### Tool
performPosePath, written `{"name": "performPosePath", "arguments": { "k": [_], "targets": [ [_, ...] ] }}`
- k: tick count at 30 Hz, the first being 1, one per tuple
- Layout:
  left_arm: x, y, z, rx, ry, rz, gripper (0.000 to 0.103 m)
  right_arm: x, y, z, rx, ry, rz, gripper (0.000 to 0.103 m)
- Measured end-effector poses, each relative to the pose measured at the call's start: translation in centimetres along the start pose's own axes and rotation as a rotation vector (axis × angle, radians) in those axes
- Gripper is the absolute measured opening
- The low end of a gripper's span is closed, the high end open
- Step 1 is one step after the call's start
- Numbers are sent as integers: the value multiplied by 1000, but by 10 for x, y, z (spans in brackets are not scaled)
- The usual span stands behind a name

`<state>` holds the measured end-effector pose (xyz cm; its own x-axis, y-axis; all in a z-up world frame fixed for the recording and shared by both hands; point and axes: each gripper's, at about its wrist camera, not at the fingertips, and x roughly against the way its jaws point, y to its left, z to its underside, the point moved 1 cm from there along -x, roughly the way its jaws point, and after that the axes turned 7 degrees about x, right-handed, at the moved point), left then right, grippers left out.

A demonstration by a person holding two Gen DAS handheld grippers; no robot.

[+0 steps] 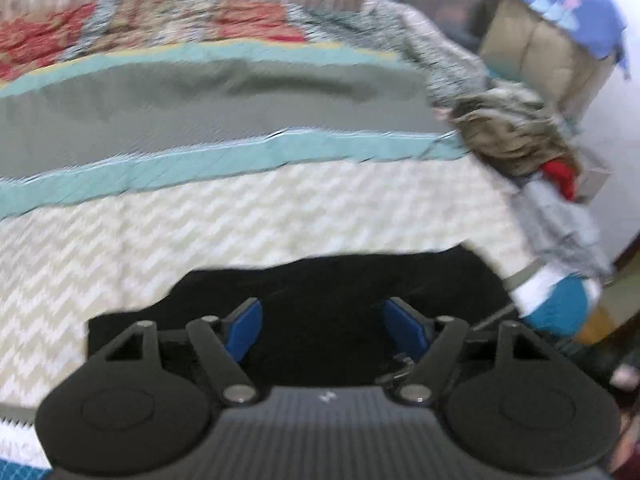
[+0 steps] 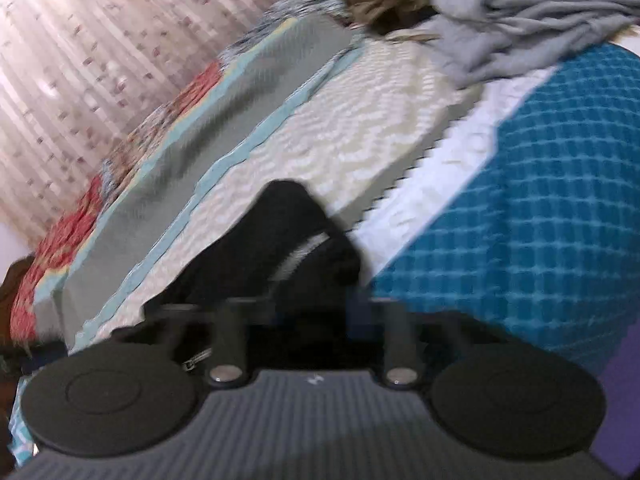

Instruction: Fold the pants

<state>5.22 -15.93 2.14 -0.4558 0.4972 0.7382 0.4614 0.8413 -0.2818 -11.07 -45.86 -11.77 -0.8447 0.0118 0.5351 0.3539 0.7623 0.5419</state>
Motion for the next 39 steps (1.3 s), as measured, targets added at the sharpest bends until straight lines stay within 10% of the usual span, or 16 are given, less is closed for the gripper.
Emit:
{"name": "performPosePath", "arguments": {
  "k": [9, 11, 13, 16, 19, 21, 22, 39],
  "targets": [
    [-39, -106, -21, -192, 127, 48, 94, 46, 124, 24, 584, -158, -36, 22],
    [-51, -112, -18, -204, 161, 33, 83, 48, 135, 32, 651, -166, -44, 22],
    [-60, -107, -14, -194, 205, 37, 26, 52, 142, 37, 701, -176, -56, 22],
    [-49, -85, -19, -111, 194, 82, 16, 59, 146, 42, 731, -196, -80, 30],
    [-27, -60, -24, -75, 160, 87, 16, 61, 140, 46, 721, -185, -94, 63],
    [-11, -42, -25, -36, 144, 104, 16, 56, 138, 50, 734, -154, -99, 49],
    [-4, -33, -26, -16, 138, 112, 16, 53, 141, 51, 743, -124, -125, 24],
    [40, 69, -1, 155, 38, 14, 17, 53, 212, 80, 901, -18, -310, 19]
  ]
}}
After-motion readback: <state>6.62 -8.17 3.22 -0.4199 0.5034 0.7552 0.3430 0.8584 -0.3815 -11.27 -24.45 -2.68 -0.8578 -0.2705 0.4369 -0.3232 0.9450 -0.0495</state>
